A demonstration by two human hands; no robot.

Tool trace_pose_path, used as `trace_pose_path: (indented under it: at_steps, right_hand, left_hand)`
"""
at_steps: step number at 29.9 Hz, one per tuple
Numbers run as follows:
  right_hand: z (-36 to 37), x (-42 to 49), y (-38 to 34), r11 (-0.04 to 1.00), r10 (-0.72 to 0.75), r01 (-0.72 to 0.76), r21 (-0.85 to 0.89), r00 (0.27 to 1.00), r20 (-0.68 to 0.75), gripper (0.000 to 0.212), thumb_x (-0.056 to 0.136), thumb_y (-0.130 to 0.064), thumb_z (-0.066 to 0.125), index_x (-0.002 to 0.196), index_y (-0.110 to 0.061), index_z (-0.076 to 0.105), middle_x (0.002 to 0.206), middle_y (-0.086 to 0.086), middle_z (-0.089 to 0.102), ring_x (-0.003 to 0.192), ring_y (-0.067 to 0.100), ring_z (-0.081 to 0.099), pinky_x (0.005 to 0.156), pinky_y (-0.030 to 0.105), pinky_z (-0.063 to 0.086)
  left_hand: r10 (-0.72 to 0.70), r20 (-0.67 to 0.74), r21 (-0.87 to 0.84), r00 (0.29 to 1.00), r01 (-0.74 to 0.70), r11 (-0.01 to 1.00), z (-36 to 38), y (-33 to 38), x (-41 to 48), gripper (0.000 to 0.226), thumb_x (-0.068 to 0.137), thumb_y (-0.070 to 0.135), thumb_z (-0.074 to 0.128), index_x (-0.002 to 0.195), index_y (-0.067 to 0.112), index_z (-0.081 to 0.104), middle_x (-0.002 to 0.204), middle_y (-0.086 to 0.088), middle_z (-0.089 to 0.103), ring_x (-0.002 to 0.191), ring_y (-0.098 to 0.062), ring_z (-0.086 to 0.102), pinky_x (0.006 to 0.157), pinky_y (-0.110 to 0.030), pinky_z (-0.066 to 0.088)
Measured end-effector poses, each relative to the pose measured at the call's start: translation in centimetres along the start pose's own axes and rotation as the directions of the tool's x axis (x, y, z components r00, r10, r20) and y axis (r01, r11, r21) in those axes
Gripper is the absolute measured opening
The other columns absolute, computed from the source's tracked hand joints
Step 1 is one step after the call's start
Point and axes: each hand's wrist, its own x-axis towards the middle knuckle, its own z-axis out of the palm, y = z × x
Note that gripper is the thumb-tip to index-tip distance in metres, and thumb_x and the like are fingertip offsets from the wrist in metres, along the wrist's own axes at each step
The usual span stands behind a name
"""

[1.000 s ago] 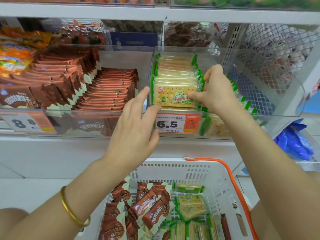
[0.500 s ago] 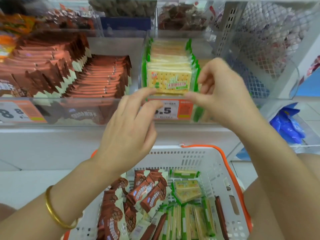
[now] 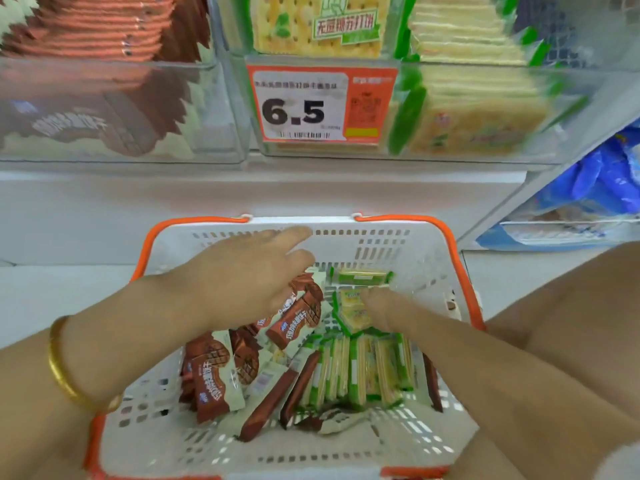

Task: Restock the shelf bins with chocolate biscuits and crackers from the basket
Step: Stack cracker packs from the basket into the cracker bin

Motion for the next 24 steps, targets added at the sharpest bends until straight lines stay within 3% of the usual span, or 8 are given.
trace_pose_path:
  at_steps: [3,5,10,15,20,22,24]
  right_hand:
    - [1.3,0.9,0.0,0.992,-0.004,0.003,-0.125,1.0,-0.012,0.07,0.089,-0.022,0.06,0.146,-0.008,0.023,0.148,0.015,0.032,0.136,0.032,0.032,0.111,0.044,0.032]
    - [1.7,1.2,0.1,0.988,-0.014,0.009,-0.155,0.999,-0.031,0.076,0.087,-0.026,0.064,0.147,-0.008,0.021,0.147,0.015,0.031,0.134,0.033,0.032,0.11,0.041,0.033]
    - [2.1,1.2,-0.5,0.992,0.031,-0.045,-0.114,0.992,-0.122,0.048,0.087,-0.005,0.059,0.132,-0.009,0.042,0.129,0.013,0.04,0.115,0.03,0.048,0.091,0.039,0.046]
    - [2.0,0.5,-0.4,0.991,0.049,-0.064,-0.116,0.99,-0.129,0.051,0.087,-0.011,0.057,0.133,-0.014,0.037,0.13,0.013,0.047,0.118,0.029,0.046,0.093,0.04,0.045]
    - [0.9,-0.9,-1.5,0.979,0.047,-0.077,-0.188,0.986,-0.159,0.047,0.085,-0.001,0.056,0.129,-0.012,0.04,0.121,0.01,0.057,0.112,0.026,0.053,0.084,0.035,0.045]
    - [-1.2,-1.9,-2.8,0.988,0.066,-0.086,-0.129,0.986,-0.152,0.032,0.09,-0.003,0.052,0.12,-0.01,0.048,0.108,0.005,0.061,0.098,0.022,0.058,0.073,0.031,0.044]
    - [-4.3,-3.0,-3.9,0.993,0.089,-0.08,0.082,0.989,-0.115,0.01,0.094,-0.014,0.052,0.102,-0.008,0.054,0.092,0.002,0.057,0.078,0.015,0.055,0.062,0.024,0.043]
  left_hand:
    - [0.005,0.028,-0.008,1.0,-0.004,1.0,0.3,0.1,0.2,0.05,0.1,0.036,0.037,0.146,0.029,0.02,0.159,0.005,-0.011,0.142,-0.019,0.02,0.108,-0.033,0.035]
    - [0.001,0.038,-0.017,0.999,-0.001,1.0,0.4,0.0,0.4,0.049,0.099,0.036,0.037,0.146,0.029,0.02,0.158,0.004,-0.012,0.141,-0.018,0.021,0.107,-0.033,0.036]
    - [-0.017,0.033,-0.056,0.999,0.018,0.998,0.4,-0.5,0.4,0.05,0.098,0.035,0.04,0.145,0.029,0.023,0.159,0.003,-0.007,0.141,-0.02,0.024,0.104,-0.036,0.039]
    - [-0.043,0.022,-0.084,0.999,0.045,0.995,0.3,-0.6,0.1,0.05,0.098,0.035,0.041,0.145,0.03,0.023,0.159,0.003,-0.007,0.141,-0.019,0.023,0.103,-0.036,0.04]
    - [-0.066,0.048,-0.099,0.997,0.07,0.993,0.4,-0.5,-0.4,0.05,0.099,0.035,0.041,0.145,0.028,0.024,0.159,0.002,-0.006,0.142,-0.02,0.021,0.104,-0.037,0.04]
    - [-0.074,0.05,-0.085,0.996,0.079,0.993,0.3,-0.4,-0.2,0.05,0.098,0.033,0.042,0.145,0.027,0.025,0.159,0.0,-0.002,0.141,-0.02,0.023,0.103,-0.037,0.041]
    - [-0.083,0.053,-0.063,0.995,0.086,0.994,0.2,0.0,0.2,0.05,0.098,0.032,0.044,0.144,0.024,0.027,0.156,-0.002,0.012,0.136,-0.02,0.031,0.099,-0.036,0.043]
